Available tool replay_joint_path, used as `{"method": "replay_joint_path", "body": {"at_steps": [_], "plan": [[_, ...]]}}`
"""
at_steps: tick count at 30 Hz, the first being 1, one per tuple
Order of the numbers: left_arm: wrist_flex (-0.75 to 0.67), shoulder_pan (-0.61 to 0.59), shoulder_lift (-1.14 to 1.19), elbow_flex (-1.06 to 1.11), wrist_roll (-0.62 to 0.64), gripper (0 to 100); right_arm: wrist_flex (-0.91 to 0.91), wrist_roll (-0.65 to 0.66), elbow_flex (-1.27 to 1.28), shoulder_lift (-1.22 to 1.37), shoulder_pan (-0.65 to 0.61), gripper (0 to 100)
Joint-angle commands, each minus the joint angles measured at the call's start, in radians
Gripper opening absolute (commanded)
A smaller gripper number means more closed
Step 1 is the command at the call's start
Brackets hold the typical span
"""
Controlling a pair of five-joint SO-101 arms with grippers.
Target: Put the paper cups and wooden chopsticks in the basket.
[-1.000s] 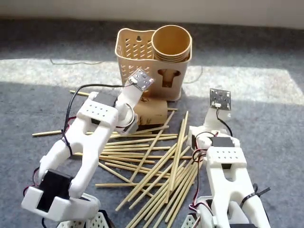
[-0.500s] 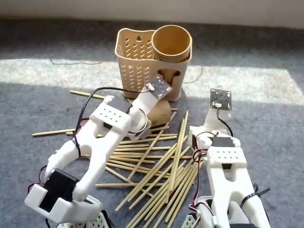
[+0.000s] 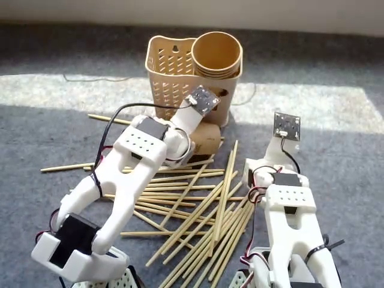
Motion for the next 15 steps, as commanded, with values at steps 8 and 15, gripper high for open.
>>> {"method": "replay_joint_path", "body": {"at_steps": [8, 15], "plan": [[-0.017, 0.039, -0.013, -0.093, 0.147, 24, -0.022, 0.006, -0.010, -0.031, 0.013, 6.7], [-0.046, 0.111, -0.013, -0.093, 0.150, 24, -0.022, 0.006, -0.010, -0.038, 0.047, 6.7]]}}
